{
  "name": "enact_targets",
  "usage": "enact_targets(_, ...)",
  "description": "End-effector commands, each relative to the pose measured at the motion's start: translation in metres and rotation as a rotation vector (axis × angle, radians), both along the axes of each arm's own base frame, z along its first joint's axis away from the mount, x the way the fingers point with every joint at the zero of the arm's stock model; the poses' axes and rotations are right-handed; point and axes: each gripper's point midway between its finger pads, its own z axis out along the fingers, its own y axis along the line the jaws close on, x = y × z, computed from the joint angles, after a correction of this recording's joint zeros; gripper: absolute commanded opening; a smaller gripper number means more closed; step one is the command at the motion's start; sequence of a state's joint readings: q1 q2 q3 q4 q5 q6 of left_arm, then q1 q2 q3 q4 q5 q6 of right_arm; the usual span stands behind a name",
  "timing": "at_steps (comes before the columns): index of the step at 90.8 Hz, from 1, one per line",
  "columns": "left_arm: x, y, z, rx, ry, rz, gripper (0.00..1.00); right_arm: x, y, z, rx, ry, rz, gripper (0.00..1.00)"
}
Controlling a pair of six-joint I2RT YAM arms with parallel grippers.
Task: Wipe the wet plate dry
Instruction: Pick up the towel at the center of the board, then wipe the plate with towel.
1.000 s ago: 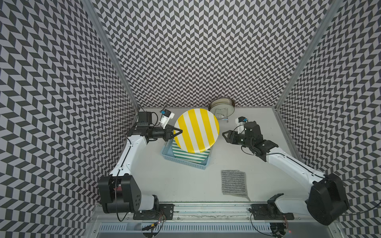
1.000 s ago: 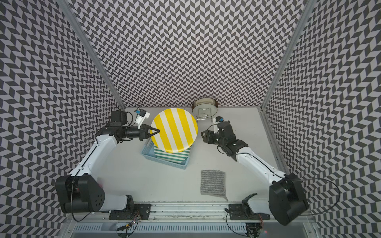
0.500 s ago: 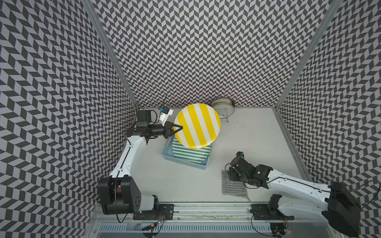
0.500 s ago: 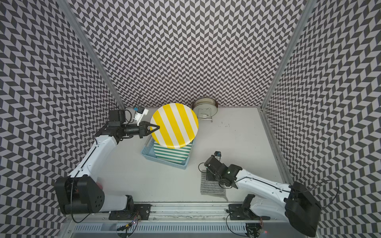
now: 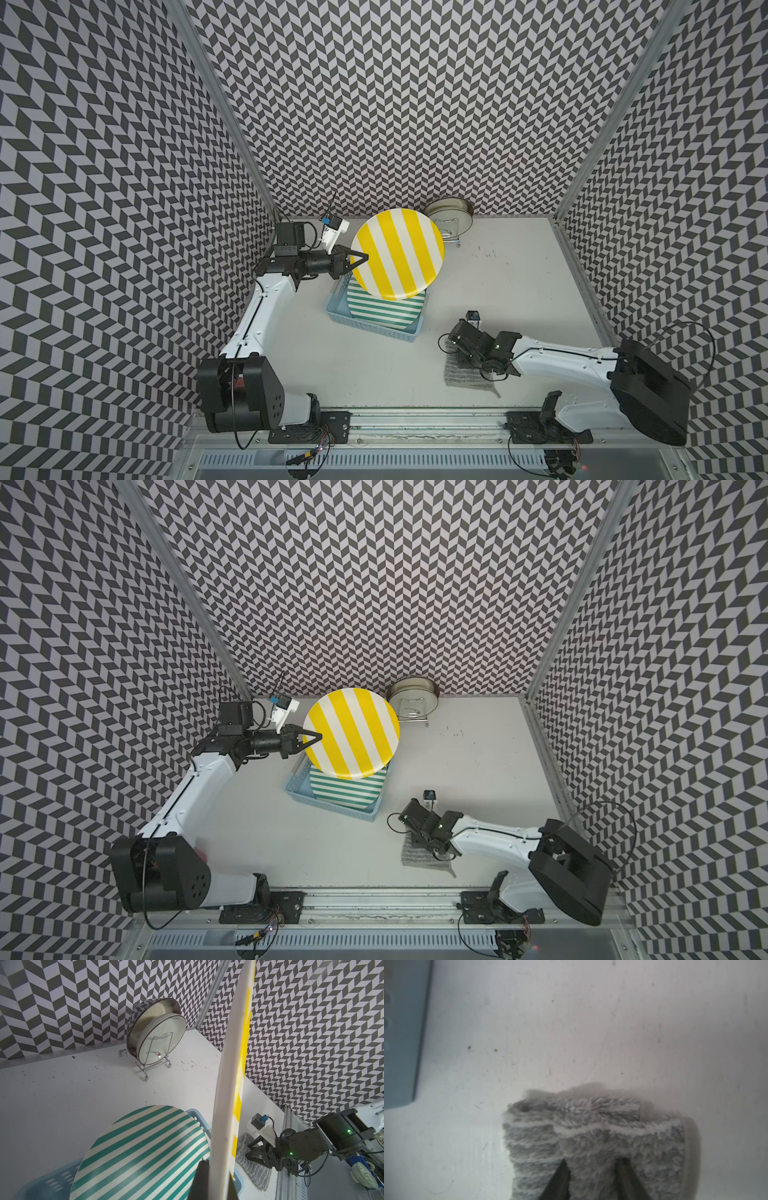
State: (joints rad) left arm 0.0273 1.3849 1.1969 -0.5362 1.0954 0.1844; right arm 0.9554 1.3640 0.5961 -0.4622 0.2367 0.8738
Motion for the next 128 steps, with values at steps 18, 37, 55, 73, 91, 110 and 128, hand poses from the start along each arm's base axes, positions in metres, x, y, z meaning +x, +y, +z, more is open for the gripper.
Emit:
enact_targets(18,0.001,0.002,0.015,-0.018,-0.068,0.019,0.0,0.031,-0.006,0.063,0.02,-0.233,-0.056,0.0)
enact_targets(37,0.005,0.004,0.01,-0.021,-0.041,0.055,0.0,0.059,0.025,0.22,0.257,-0.707,0.163,0.0)
enact_targets(55,0.003,0.0,0.011,-0.045,-0.018,0.036,0.0,0.056,0.048,0.354,0.486,-1.071,0.279,0.0)
enact_targets(73,-0.007,-0.012,0.014,-0.05,-0.027,-0.013,0.0,0.103,0.123,0.416,0.475,-1.091,0.319,0.0)
enact_targets(91,-0.011,-0.022,0.015,-0.043,-0.028,-0.032,0.0,0.164,0.206,0.425,0.435,-1.031,0.314,0.0)
enact_targets(110,-0.013,-0.026,0.02,-0.038,-0.036,-0.038,0.0,0.202,0.248,0.373,0.397,-0.941,0.267,0.0)
enact_targets(128,-0.017,-0.027,0.026,-0.038,-0.055,-0.041,0.0,0.225,0.206,0.339,0.343,-0.909,0.124,0.0)
